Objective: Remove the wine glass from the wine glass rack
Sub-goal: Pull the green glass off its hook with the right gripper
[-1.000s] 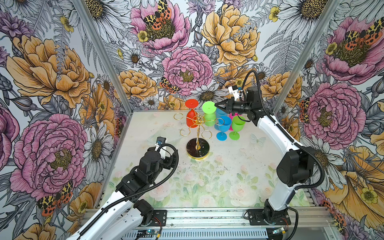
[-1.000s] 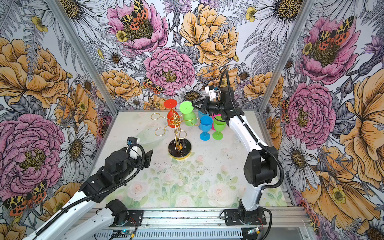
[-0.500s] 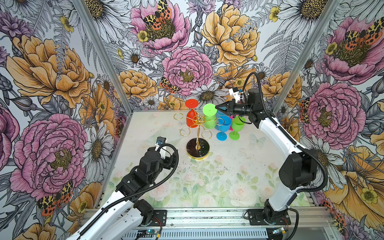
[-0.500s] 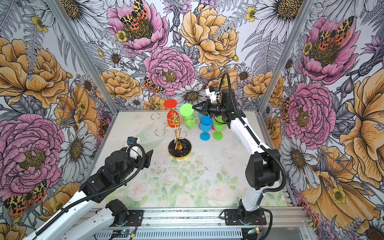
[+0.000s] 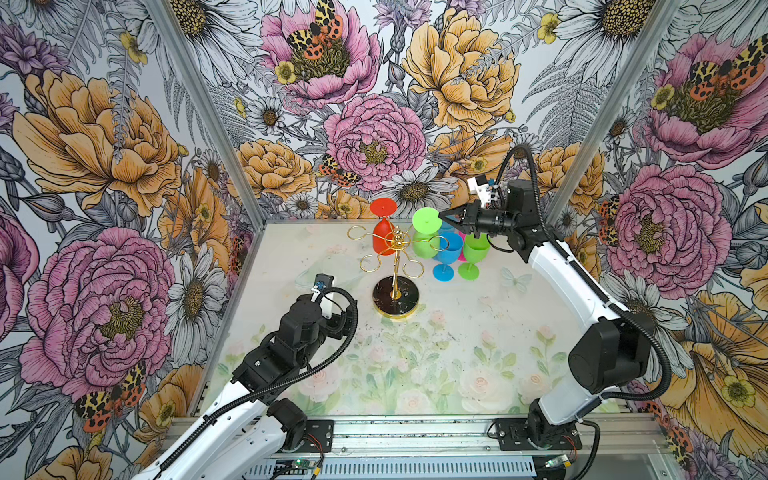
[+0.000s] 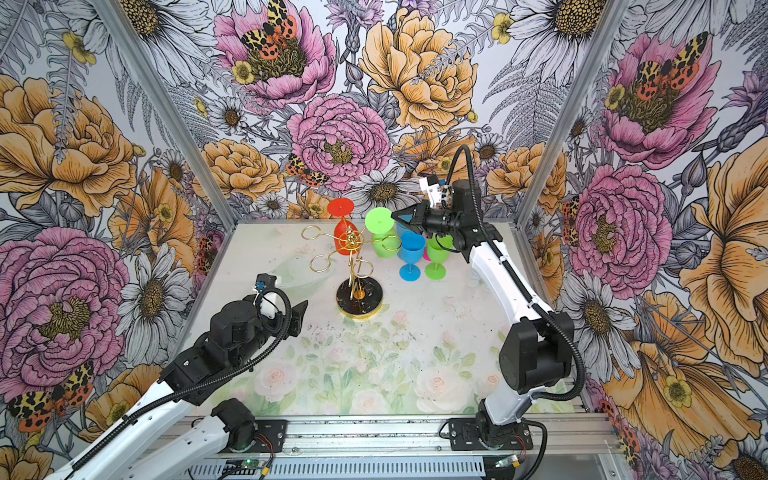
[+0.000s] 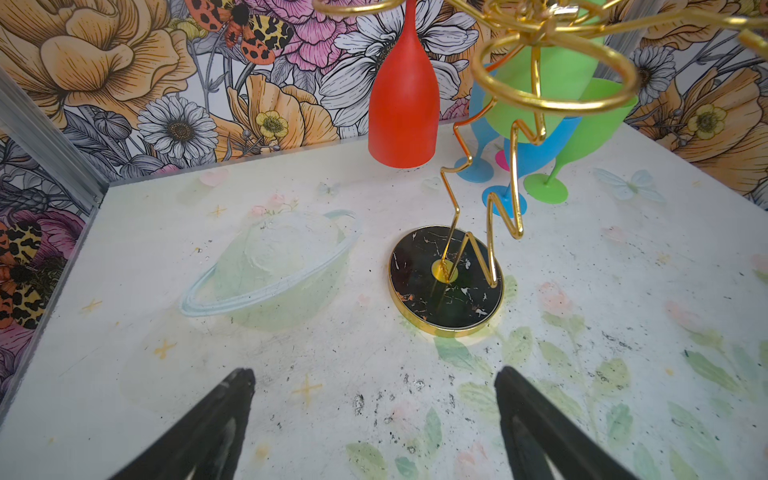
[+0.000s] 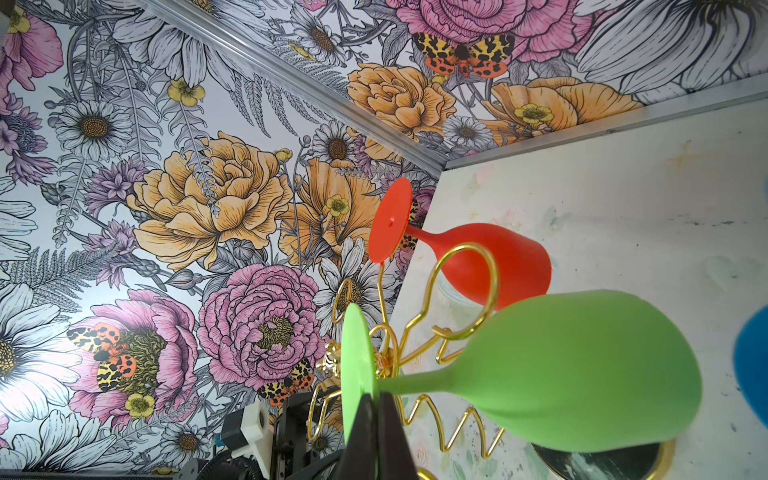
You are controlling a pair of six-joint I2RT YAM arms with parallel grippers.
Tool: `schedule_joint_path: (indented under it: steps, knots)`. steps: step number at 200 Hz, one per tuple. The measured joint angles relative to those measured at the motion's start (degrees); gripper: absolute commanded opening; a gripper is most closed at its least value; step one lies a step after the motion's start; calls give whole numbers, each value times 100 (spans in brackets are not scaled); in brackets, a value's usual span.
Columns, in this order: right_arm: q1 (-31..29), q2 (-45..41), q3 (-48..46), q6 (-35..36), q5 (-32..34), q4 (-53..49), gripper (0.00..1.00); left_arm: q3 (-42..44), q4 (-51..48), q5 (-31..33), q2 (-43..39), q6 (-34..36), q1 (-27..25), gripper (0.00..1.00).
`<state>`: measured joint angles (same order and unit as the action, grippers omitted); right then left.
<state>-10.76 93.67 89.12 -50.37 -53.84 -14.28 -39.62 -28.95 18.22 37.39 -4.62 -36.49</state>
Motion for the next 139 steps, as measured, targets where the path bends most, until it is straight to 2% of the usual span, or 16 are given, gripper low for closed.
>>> schedule_joint_path:
  steps: [61,139]
  knots:
    - [258,-400,-254,2,20,2,0,0,-2,-313,2,-22,61,93]
    - [573,-826,-551,26,146,-2,0,-70,2,-1145,162,-151,181,93]
